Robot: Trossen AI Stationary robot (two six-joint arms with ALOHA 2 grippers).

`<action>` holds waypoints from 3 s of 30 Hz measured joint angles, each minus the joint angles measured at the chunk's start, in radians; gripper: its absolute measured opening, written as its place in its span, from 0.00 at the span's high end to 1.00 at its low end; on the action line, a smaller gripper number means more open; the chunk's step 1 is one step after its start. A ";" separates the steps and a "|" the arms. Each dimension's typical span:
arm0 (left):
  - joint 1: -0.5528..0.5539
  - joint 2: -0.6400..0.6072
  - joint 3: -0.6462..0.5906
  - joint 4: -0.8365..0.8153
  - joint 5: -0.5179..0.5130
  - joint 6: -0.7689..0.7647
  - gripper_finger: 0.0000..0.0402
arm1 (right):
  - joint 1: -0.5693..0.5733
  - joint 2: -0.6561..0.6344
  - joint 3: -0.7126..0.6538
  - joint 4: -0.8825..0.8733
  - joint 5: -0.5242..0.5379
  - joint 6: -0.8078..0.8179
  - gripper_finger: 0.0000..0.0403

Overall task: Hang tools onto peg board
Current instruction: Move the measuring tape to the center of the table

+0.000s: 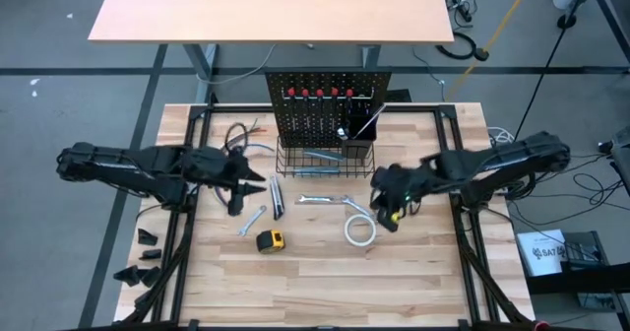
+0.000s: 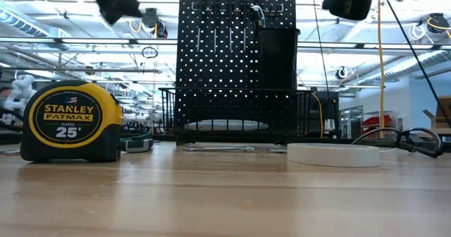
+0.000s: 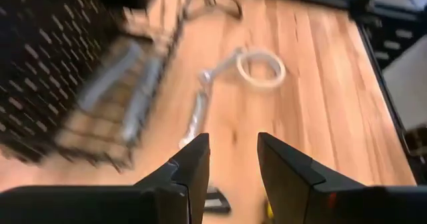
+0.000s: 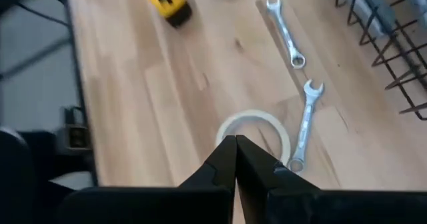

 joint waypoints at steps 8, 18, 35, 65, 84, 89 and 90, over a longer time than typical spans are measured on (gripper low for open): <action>-0.086 -0.003 -0.175 0.012 0.037 -0.148 0.68 | 0.075 0.120 0.000 0.045 0.177 0.082 1.00; -0.168 0.005 -0.336 0.041 -0.096 -0.352 0.68 | 0.089 0.199 0.000 0.094 0.201 0.130 1.00; -0.055 0.028 -0.485 0.248 -0.045 -0.048 0.99 | 0.072 0.202 -0.090 0.346 0.262 0.082 1.00; -0.423 0.269 -0.486 0.459 0.020 -0.249 1.00 | 0.173 0.263 -0.091 0.526 0.291 0.242 1.00; -0.360 0.586 -0.337 0.636 0.007 -0.174 1.00 | 0.281 0.263 -0.091 0.511 0.366 0.256 1.00; -0.316 0.677 -0.253 0.642 0.009 -0.134 1.00 | 0.328 0.263 -0.091 0.448 0.400 0.284 1.00; -0.309 0.696 -0.235 0.642 0.012 -0.128 1.00 | 0.338 0.263 -0.091 0.436 0.410 0.295 1.00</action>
